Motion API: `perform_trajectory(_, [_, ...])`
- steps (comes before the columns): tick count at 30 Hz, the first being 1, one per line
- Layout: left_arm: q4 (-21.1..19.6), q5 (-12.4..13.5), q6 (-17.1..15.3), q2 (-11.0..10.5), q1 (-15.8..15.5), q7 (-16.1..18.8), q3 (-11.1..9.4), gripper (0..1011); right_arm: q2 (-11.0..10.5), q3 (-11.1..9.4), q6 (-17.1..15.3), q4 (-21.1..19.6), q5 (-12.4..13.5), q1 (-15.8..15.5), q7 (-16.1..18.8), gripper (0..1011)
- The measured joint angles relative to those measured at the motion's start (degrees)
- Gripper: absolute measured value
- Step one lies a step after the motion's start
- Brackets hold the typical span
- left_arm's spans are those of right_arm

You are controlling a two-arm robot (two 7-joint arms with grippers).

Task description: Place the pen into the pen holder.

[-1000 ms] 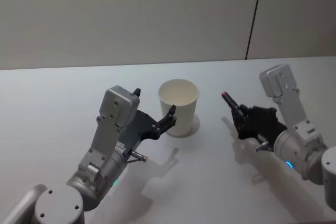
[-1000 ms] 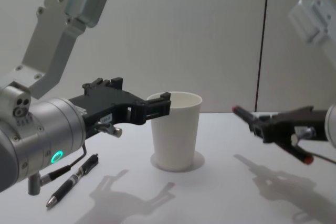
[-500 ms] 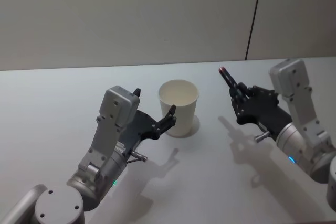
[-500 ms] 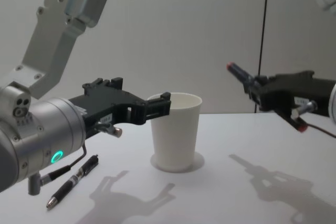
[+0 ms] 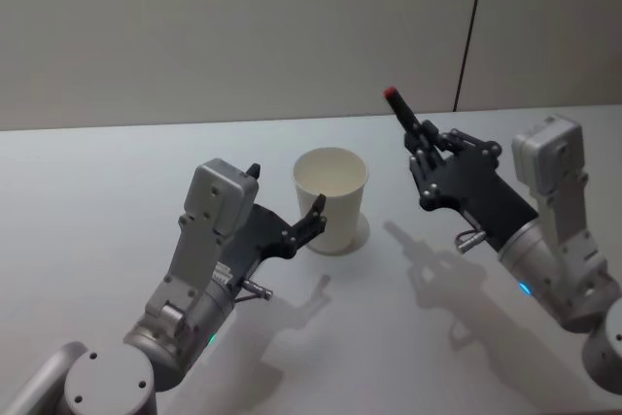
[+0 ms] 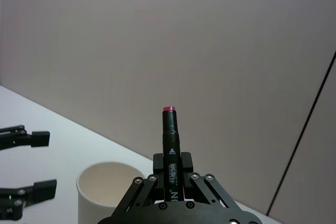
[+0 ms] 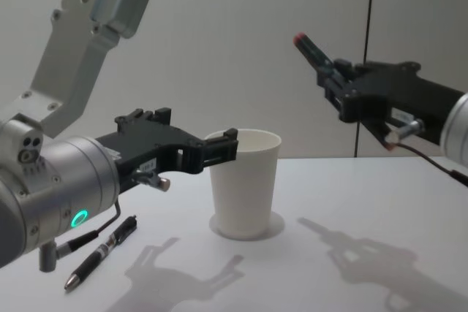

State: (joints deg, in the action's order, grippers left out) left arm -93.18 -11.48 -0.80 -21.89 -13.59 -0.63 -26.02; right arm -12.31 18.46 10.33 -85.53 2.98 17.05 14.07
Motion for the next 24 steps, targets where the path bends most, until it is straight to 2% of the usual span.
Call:
perform_trajectory(6, [0.0, 0.0, 0.0, 0.0, 0.0, 0.0, 0.0, 1000, 2.1, 0.6, 8.2, 5.7, 0.7, 3.2, 2.1, 178])
perform_trajectory(11, [0.0, 0.0, 0.0, 0.0, 0.0, 0.0, 0.0, 1000, 4.2, 1.0, 13.4, 11.0, 0.9, 6.0, 2.9, 177])
perform_trajectory(24, [0.0, 0.0, 0.0, 0.0, 0.0, 0.0, 0.0, 1000, 7.7, 1.7, 20.6, 20.3, 0.0, 11.4, 1.9, 177])
